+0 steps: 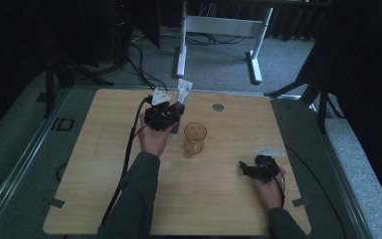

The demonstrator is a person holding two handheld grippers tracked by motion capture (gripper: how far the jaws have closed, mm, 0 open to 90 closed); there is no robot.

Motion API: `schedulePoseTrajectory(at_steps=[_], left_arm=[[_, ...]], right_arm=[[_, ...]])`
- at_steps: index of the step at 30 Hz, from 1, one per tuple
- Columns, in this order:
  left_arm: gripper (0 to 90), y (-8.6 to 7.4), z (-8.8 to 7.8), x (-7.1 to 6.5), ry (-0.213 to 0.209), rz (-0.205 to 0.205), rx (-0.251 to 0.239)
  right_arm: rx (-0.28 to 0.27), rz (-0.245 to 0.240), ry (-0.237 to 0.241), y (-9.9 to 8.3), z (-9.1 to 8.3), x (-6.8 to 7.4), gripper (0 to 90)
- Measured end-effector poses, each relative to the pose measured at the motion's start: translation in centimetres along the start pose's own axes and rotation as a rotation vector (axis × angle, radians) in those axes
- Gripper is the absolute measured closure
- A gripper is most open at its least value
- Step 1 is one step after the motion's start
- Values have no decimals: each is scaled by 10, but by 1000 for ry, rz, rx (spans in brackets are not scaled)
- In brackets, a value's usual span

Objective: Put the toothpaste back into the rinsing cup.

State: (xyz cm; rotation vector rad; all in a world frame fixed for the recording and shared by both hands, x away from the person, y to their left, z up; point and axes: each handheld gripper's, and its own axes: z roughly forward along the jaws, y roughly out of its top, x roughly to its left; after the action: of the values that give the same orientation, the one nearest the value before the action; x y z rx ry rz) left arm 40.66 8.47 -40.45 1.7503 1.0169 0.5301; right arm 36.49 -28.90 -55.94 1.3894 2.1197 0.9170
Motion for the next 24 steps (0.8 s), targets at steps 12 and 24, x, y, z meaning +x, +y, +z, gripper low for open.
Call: schedulePoseTrajectory(at_steps=[12,24], left_arm=[[735,2,6,-5,-11,1,-10],[735,5,10,-8,-14,3,-16]], right_arm=[[0,1,0,0,0,0,217],[0,1,1,0,0,0,217]])
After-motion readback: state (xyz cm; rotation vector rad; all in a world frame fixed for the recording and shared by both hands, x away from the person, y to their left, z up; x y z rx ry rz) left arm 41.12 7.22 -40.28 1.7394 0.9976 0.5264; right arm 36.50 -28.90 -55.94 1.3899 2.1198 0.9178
